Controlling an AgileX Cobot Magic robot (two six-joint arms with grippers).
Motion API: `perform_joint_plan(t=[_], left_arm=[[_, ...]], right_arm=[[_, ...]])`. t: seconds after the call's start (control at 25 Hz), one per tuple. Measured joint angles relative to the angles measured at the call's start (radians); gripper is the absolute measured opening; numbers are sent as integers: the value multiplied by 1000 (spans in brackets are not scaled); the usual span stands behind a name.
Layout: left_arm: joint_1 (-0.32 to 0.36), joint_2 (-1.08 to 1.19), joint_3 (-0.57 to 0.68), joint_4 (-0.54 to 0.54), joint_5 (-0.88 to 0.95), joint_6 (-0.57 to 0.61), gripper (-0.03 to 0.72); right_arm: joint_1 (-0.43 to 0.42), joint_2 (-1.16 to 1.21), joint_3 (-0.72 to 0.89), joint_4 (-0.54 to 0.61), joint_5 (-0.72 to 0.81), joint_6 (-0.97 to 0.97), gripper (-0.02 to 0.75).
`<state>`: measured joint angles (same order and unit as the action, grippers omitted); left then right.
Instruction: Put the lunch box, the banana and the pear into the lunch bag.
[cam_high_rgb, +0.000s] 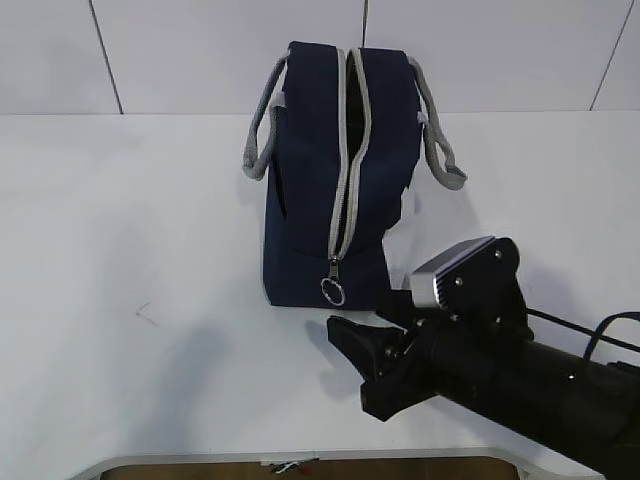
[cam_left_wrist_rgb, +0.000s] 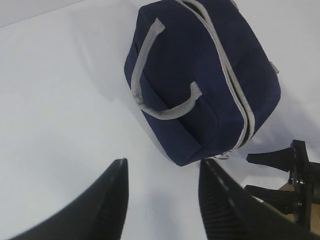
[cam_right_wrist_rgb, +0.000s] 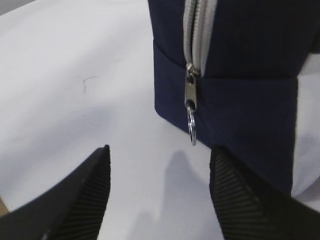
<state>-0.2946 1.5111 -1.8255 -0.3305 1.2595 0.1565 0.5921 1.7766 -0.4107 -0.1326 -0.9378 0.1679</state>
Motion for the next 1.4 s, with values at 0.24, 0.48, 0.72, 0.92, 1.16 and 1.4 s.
perform_joint_plan(t=[0.24,0.48,0.72,0.92,1.16,1.4], left_arm=[[0,0,0,0,0,0,351],[0,0,0,0,0,0,351],[0,0,0,0,0,0,351],[0,0,0,0,0,0,351],[0,0,0,0,0,0,351],[0,0,0,0,0,0,351]], right_arm=[[0,23,-2,6,-48,0,498],[0,75,-6,18,-55,-7,498],[0,127,-6,42,-151,-14,498],[0,157,-10,44,-179,-14,497],[0,158,-53,44,-181,-14,497],[0,197,-95,46,-181,-14,495]])
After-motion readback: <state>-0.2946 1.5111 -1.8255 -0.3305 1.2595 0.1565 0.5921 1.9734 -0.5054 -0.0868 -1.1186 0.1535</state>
